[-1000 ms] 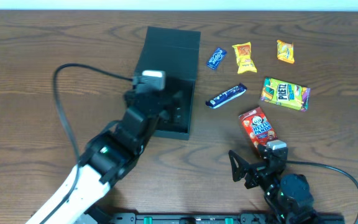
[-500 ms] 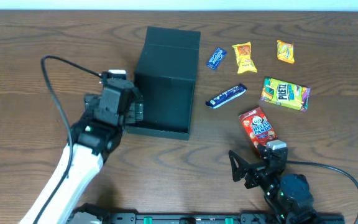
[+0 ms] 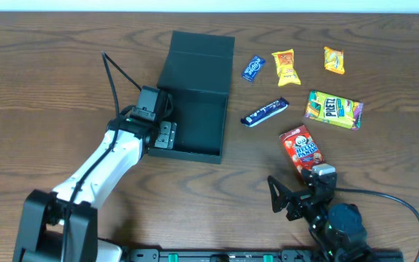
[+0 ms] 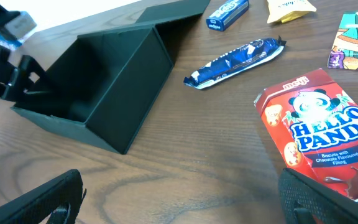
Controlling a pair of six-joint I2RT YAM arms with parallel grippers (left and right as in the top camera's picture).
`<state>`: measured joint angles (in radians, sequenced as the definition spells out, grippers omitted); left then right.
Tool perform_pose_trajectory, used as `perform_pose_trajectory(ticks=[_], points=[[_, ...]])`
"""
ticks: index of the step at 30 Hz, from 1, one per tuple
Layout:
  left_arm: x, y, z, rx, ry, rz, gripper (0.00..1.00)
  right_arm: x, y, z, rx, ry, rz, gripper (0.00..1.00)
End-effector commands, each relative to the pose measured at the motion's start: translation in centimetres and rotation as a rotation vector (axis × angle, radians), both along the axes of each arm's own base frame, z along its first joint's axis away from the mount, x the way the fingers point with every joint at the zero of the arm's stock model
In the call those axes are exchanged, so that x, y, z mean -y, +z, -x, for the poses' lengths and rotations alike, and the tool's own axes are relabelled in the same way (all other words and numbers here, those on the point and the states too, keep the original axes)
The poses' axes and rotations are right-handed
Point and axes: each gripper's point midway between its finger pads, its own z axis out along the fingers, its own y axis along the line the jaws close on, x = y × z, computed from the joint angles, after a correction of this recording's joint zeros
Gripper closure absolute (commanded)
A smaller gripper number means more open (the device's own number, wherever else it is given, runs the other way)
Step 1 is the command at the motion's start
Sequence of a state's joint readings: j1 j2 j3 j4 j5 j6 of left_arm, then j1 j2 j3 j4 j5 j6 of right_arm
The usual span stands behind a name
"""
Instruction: Pack container
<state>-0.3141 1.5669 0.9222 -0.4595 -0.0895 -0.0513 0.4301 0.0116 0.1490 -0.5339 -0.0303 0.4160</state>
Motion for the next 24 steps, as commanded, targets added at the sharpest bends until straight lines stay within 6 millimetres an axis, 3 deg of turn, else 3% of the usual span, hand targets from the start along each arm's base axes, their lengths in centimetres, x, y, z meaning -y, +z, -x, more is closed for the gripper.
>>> perform_pose_trajectory(ticks=[1, 3, 4, 6, 9, 15, 24], points=[[-0.4, -1.3, 0.0, -0.026, 0.022, 0.012, 0.27, 0.2, -0.1, -0.1, 0.006, -0.006, 0.012, 0.01], [-0.3, -1.7, -0.1, -0.038, 0.033, 0.04, 0.45, 0.2, -0.1, -0.1, 0.006, -0.006, 0.012, 0.01], [-0.3, -1.7, -0.2, -0.04, 0.044, 0.056, 0.59, 0.2, -0.1, -0.1, 0.006, -0.006, 0.012, 0.01], [-0.4, -1.7, -0.3, -0.034, 0.068, 0.072, 0.69, 0.2, -0.1, -0.1, 0.006, -0.006, 0.012, 0.01], [0.0, -1.7, -0.3, -0.038, 0.071, 0.094, 0.74, 0.2, -0.1, -0.1, 0.006, -0.006, 0.012, 0.01], [1.4, -1.7, 0.0, -0.063, 0.116, 0.199, 0.93, 0.2, -0.1, -0.1, 0.006, -0.006, 0.012, 0.01], [1.9, -1.7, 0.1, -0.08, 0.224, 0.271, 0.94, 0.2, -0.1, -0.1, 0.006, -0.006, 0.012, 0.01]])
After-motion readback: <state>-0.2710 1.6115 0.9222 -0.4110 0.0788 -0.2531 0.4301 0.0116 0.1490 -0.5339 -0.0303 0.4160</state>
